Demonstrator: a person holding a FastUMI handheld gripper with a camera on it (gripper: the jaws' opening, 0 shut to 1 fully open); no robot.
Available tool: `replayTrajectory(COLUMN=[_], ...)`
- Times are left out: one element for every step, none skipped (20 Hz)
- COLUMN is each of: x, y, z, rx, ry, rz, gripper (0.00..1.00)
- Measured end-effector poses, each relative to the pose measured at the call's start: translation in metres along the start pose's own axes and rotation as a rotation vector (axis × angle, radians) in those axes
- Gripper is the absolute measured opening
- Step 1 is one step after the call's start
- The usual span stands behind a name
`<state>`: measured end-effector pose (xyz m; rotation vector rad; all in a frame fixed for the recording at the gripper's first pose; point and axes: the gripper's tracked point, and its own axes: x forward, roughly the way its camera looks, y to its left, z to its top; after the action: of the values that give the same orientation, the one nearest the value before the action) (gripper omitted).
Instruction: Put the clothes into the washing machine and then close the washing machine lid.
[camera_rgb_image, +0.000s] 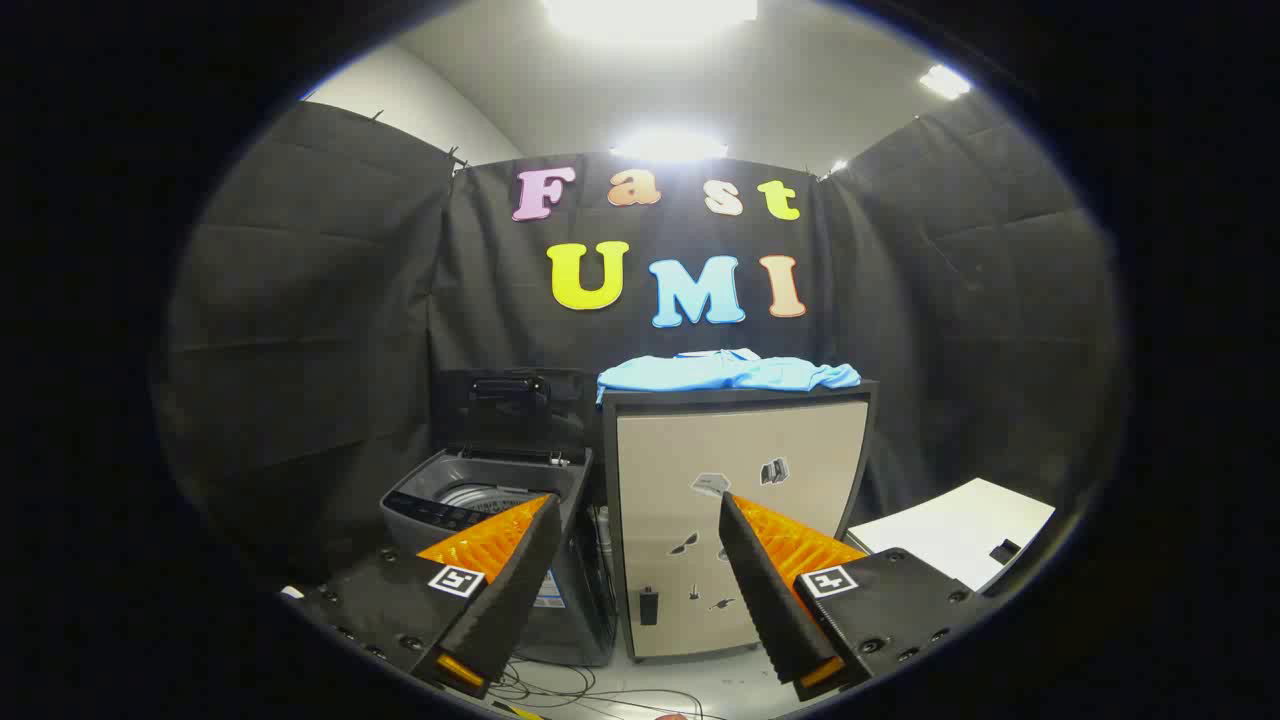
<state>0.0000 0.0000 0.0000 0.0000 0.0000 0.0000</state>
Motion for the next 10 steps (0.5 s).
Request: replayTrajectory(x=[0.0013, 0.0024, 0.0035, 0.0045, 0.0051, 0.0062, 0.0068, 0.0079, 0.0085, 0.0089], y=[-0.0008, -0.0019, -0.0031, -0.0032, -0.0033, -0.0032, -0.0028, -0.0019, -0.0013, -0.0008], z=[-0.0011, -0.0019, -0.0029, -0.0033, -0.0062, -0.0082, -0.0096, -0.0096, -0.0091, -0.0078], rx=[0.003, 0.001, -0.002, -0.002, 0.000, 0.003, 0.005, 0.004, 0.002, 0.000], ry=[0.002, 0.003, 0.003, 0.004, 0.007, 0.012, 0.015, 0.016, 0.016, 0.015], rz=[-0.002, -0.006, -0.010, -0.010, -0.010, -0.009, -0.006, -0.005, -0.003, -0.002], gripper=[0.99, 0.99, 0.99, 0.99, 0.99, 0.99, 0.99, 0.99, 0.99, 0.99])
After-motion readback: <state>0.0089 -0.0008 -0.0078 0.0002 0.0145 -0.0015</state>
